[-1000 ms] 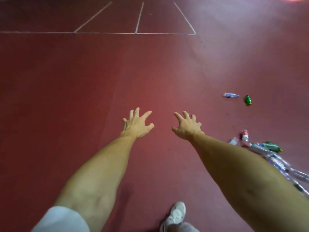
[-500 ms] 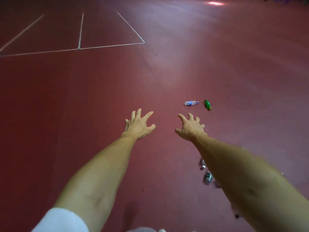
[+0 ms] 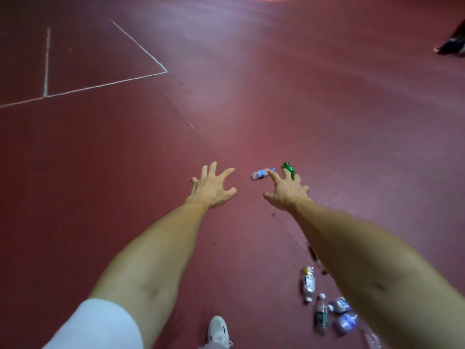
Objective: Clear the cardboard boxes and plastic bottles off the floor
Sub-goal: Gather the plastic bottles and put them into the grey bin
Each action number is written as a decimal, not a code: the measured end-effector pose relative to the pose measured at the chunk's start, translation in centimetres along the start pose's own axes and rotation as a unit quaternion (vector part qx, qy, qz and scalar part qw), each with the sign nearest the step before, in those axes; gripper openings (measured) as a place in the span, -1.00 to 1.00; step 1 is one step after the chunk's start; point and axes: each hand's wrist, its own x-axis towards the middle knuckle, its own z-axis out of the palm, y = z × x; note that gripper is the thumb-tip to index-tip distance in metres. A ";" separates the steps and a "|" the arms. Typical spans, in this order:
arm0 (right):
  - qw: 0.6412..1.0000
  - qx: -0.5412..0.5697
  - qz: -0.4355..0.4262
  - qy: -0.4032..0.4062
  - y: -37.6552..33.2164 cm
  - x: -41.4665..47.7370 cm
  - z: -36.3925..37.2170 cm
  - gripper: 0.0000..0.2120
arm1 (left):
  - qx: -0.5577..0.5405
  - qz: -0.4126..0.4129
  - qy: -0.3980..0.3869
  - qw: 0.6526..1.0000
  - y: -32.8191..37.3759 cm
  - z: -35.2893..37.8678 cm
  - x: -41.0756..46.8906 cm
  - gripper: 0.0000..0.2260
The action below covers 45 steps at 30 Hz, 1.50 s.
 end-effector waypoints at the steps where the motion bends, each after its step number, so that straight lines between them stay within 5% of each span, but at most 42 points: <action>1: 1.000 0.007 0.009 0.003 0.2 2.1 -0.6 -0.35 | 0.005 0.008 -0.001 1.000 0.2 -0.7 2.6 -0.42; 20: 0.996 0.005 0.085 -0.006 13.0 44.6 -11.9 -0.26 | -0.005 0.071 -0.022 0.997 12.5 -4.3 48.7 -0.41; 32: 0.997 -0.037 0.071 -0.023 11.7 68.4 -13.2 -0.28 | -0.012 0.088 -0.032 0.996 11.8 -4.1 73.7 -0.42; 45: 0.992 -0.039 0.091 -0.080 16.2 82.8 -12.1 -0.22 | 0.007 0.119 -0.090 0.989 15.2 -1.3 89.6 -0.41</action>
